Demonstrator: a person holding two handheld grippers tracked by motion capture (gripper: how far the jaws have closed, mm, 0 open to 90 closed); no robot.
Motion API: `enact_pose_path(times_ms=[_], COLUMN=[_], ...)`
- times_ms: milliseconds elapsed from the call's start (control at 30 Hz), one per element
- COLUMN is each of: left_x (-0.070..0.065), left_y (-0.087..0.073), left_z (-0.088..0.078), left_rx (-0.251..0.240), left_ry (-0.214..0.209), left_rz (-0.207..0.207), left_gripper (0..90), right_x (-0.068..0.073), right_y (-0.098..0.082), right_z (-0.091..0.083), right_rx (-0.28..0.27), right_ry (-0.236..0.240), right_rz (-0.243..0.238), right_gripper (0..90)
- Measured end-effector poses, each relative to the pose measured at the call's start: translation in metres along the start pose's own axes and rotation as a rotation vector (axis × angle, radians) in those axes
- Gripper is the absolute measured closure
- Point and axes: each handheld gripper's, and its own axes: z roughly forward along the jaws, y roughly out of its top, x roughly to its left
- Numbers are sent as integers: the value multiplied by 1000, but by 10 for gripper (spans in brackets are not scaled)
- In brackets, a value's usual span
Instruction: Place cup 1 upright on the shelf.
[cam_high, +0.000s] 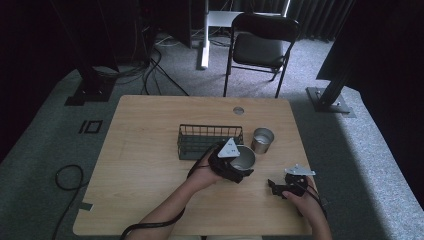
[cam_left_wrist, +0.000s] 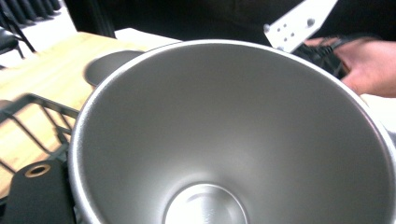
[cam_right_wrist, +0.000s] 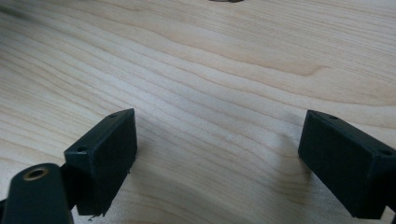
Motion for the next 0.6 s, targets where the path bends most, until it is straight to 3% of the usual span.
enact_pose_path(times_ms=[600], left_x=[6], left_y=[31], left_z=[-31], left_rx=[-39], left_ry=[52], left_rz=[4], left_gripper=[144], right_x=[0], right_y=[0], right_z=[0], right_rx=[-1], right_ry=[0], right_rz=[0], right_gripper=[113])
